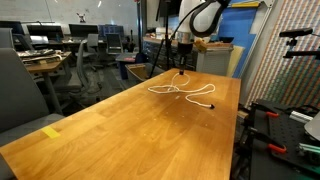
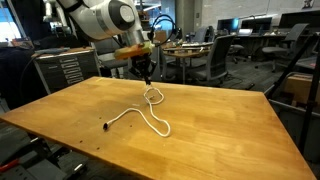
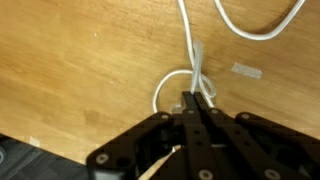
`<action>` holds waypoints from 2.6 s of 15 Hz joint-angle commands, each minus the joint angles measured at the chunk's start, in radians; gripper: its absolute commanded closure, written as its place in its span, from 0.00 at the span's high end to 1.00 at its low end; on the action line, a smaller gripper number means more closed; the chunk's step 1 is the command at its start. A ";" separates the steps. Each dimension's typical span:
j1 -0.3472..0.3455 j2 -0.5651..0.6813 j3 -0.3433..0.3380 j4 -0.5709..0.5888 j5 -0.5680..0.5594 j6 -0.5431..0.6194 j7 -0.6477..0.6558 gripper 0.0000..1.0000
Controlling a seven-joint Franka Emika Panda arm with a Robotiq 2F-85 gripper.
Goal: Tie a knot using the white rope
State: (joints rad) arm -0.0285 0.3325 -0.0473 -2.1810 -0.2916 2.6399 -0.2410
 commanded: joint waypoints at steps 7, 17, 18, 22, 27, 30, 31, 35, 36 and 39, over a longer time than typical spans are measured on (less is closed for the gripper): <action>-0.059 0.042 0.070 0.010 0.161 -0.002 -0.078 0.02; -0.009 0.166 0.064 0.117 0.130 0.038 -0.043 0.02; 0.006 0.171 0.039 0.123 0.105 0.011 -0.017 0.03; 0.012 0.150 0.010 0.103 0.077 -0.085 0.022 0.45; 0.007 0.097 0.023 0.082 0.080 -0.111 0.007 0.83; 0.017 0.087 0.017 0.083 0.034 -0.053 -0.010 1.00; 0.017 0.097 0.018 0.091 0.020 -0.037 -0.013 1.00; 0.046 0.183 -0.020 0.148 -0.080 0.066 0.012 0.95; 0.057 0.211 -0.037 0.167 -0.116 0.082 0.018 0.86; 0.074 0.294 -0.068 0.223 -0.176 0.115 0.015 0.67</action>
State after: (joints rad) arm 0.0152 0.5377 -0.0744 -2.0369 -0.4108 2.7142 -0.2413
